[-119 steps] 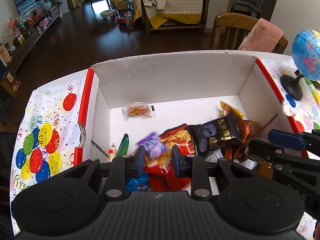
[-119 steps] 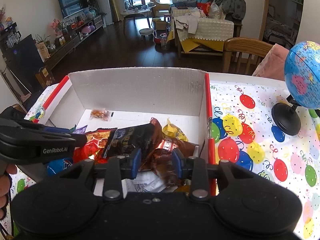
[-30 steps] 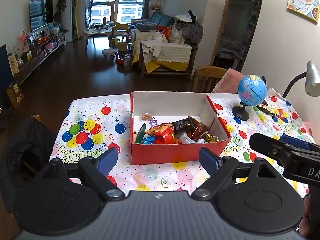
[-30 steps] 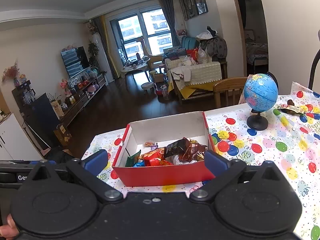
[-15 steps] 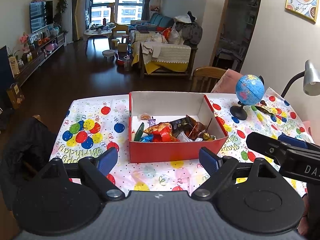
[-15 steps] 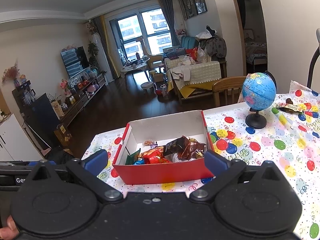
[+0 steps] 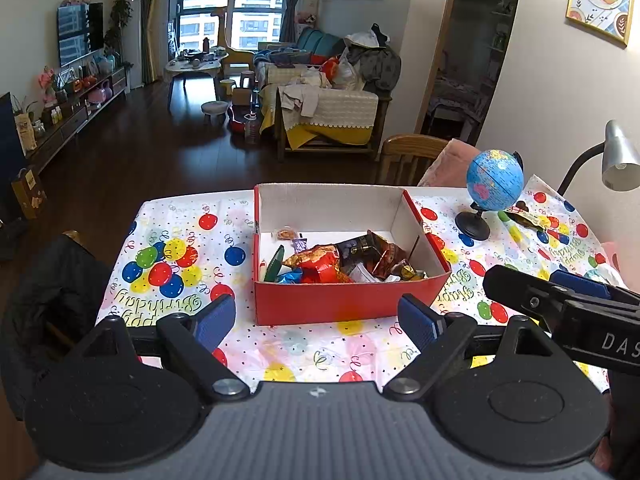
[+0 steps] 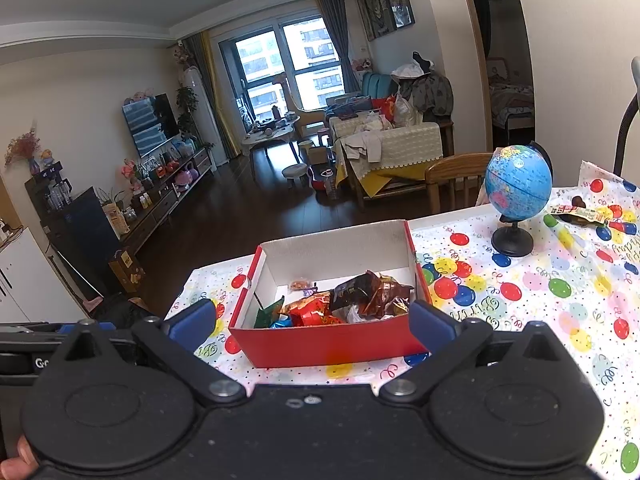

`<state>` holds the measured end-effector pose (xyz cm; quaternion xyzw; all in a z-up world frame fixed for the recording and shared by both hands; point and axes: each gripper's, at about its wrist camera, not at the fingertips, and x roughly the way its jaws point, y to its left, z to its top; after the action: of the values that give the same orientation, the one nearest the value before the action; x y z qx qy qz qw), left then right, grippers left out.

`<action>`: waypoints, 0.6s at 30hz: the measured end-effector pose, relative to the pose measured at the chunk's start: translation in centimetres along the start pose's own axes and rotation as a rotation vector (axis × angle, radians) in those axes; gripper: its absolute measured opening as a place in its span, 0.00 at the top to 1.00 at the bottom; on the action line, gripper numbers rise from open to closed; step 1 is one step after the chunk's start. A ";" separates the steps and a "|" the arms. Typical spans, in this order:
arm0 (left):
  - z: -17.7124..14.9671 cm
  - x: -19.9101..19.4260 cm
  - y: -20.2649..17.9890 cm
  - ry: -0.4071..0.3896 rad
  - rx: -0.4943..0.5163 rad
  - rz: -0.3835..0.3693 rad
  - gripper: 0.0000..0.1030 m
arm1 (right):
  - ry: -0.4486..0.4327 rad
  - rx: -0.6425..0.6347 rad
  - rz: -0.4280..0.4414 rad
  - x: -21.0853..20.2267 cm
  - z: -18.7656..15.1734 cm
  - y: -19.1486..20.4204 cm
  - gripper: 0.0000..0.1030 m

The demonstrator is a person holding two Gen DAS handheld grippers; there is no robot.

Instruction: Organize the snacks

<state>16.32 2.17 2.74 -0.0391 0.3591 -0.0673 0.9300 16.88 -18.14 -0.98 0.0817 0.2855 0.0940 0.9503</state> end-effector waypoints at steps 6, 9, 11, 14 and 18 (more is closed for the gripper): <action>0.0 -0.1 -0.1 0.004 -0.001 -0.003 0.14 | 0.000 0.005 -0.005 -0.2 -0.2 0.0 0.00; 0.0 0.1 0.0 0.011 -0.006 -0.005 0.14 | 0.002 0.008 -0.009 -0.3 -0.4 0.1 0.00; 0.0 0.3 0.1 0.014 -0.009 -0.003 0.14 | 0.002 0.008 -0.009 -0.3 -0.4 0.1 0.00; 0.0 0.6 0.1 0.019 -0.011 -0.007 0.14 | 0.004 0.011 -0.012 -0.3 -0.6 0.2 0.00; -0.1 0.9 0.2 0.029 -0.017 -0.013 0.14 | 0.008 0.015 -0.015 -0.3 -0.9 0.1 0.00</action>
<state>16.91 2.28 2.06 -0.0481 0.3731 -0.0708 0.9238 16.13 -18.02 -1.55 0.0862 0.2907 0.0852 0.9491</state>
